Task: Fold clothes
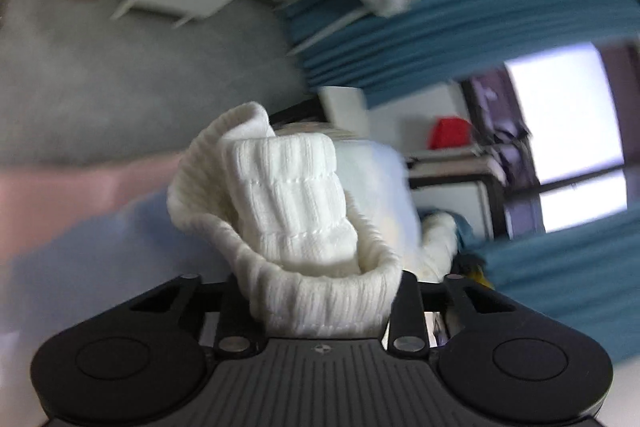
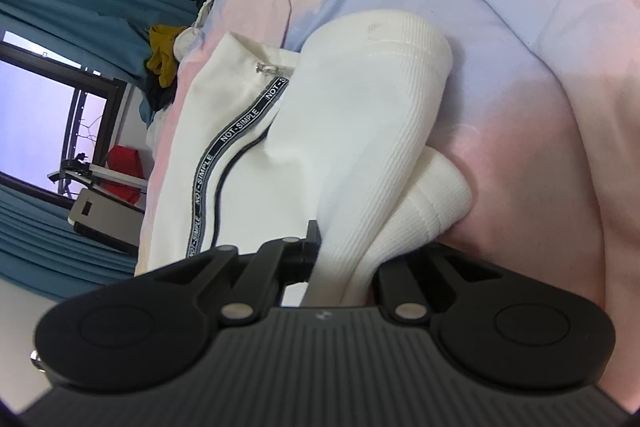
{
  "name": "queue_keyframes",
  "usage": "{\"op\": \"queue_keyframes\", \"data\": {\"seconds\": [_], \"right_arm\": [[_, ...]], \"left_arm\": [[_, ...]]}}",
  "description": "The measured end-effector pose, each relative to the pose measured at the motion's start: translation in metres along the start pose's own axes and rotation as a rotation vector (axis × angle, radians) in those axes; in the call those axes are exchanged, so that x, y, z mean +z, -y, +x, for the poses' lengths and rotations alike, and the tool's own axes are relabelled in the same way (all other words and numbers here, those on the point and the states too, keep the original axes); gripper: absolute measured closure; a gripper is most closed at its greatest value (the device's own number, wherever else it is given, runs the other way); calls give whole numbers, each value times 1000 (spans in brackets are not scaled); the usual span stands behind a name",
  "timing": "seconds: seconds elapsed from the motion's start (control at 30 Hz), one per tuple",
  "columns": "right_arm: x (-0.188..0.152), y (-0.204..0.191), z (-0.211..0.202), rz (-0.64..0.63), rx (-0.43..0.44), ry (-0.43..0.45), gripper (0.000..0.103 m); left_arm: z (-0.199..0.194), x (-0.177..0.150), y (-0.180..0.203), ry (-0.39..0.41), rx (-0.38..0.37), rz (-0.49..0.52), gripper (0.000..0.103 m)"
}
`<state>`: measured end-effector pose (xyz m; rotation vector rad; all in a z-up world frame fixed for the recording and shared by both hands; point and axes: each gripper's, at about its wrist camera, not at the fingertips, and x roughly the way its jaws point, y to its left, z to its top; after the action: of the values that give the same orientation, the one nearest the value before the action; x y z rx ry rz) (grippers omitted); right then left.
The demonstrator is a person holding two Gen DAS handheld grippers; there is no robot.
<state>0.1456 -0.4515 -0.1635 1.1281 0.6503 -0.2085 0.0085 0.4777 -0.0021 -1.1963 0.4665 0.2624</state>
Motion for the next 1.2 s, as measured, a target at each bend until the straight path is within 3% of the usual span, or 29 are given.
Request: {"op": "queue_keyframes", "data": {"seconds": [0.13, 0.23, 0.3, 0.4, 0.43, 0.57, 0.7, 0.8, 0.83, 1.0, 1.2], "right_arm": [[0, -1, -4, -10, 17, 16, 93], [0, 0, -9, 1, 44, 34, 93], [-1, 1, -9, -1, 44, 34, 93], [-1, 3, -6, -3, 37, 23, 93], [-1, 4, -5, -1, 36, 18, 93], [-2, 3, -3, -18, 29, 14, 93], [-2, 5, -2, -15, 36, 10, 93], [-1, 6, -2, -14, 43, 7, 93], [-1, 6, -2, -13, 45, 6, 93], [-1, 7, -2, -13, 49, 4, 93], [1, 8, -1, -17, 50, 0, 93]], "left_arm": [[-11, 14, 46, 25, -217, 152, 77], [-16, 13, 29, 61, -318, 170, 76], [-3, 11, 2, 57, -249, 167, 75], [28, 7, -62, -35, -35, 91, 75], [34, 4, -82, -47, -7, 67, 72], [31, -7, -107, -7, -129, 9, 64], [20, -1, -107, -17, -167, -37, 32], [-2, -5, -112, 27, -197, -78, 5], [-12, -7, -117, 44, -199, -96, 2], [-74, -22, -140, 74, -140, -98, 1], [-139, -40, -103, 114, -103, 32, 1]]}}
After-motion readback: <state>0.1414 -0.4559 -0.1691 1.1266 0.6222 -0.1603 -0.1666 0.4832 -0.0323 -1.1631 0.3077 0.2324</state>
